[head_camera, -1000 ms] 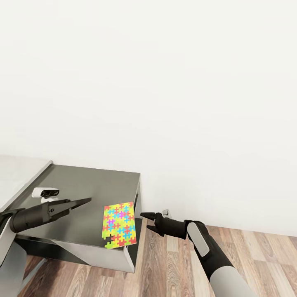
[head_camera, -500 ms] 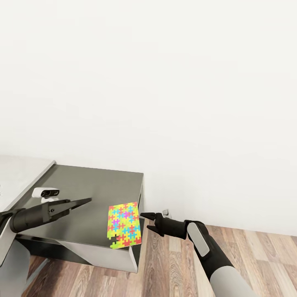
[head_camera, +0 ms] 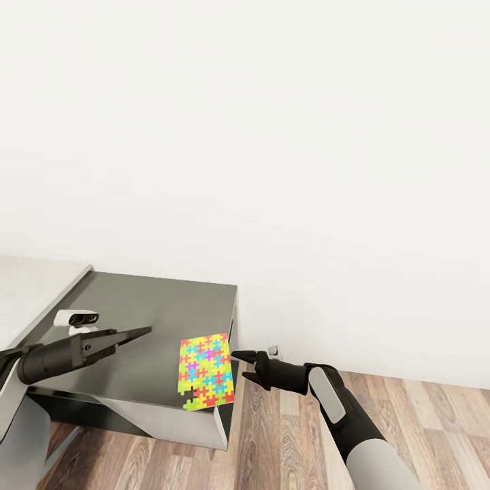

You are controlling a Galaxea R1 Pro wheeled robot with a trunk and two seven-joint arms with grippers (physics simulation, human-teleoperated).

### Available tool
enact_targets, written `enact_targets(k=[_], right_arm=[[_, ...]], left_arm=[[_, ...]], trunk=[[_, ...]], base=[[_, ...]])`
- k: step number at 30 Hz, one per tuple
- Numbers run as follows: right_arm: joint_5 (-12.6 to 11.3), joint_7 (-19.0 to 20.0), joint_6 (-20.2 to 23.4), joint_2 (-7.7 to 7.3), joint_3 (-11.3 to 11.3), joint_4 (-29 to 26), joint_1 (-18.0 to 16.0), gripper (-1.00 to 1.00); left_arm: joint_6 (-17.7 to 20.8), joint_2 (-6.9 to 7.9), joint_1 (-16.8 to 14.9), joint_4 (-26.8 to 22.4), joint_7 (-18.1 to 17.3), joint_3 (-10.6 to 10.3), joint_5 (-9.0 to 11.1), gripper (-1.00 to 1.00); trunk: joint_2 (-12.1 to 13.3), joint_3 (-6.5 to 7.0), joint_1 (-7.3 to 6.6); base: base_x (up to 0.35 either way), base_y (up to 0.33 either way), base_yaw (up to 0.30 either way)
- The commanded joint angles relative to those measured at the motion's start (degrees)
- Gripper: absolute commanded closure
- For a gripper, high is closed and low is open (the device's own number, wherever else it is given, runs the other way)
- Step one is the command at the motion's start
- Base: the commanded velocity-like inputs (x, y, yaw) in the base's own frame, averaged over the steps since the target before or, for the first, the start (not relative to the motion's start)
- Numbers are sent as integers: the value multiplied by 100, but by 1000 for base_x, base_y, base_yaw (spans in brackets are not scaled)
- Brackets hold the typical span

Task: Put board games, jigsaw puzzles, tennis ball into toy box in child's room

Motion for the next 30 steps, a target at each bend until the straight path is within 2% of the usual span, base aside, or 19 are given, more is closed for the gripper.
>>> enact_targets(k=[1,13,30], right_arm=[[22,24,18,1,-5,1,-3,-100],[22,25,26,-4,-5,-1,-3,-100],[22,24,24,1,-4,3,-3,-100]], left_arm=[[60,4,-4,-1,-13,0,9,-100],[60,0,-5,4,-19,0,14,-100],[52,17,-7,-35,-59,0,42,-100]], trunk=[[-43,-23,22],[-525,-238,286],[-525,-238,286]], base=[[0,0,0],[0,0,0],[0,0,0]])
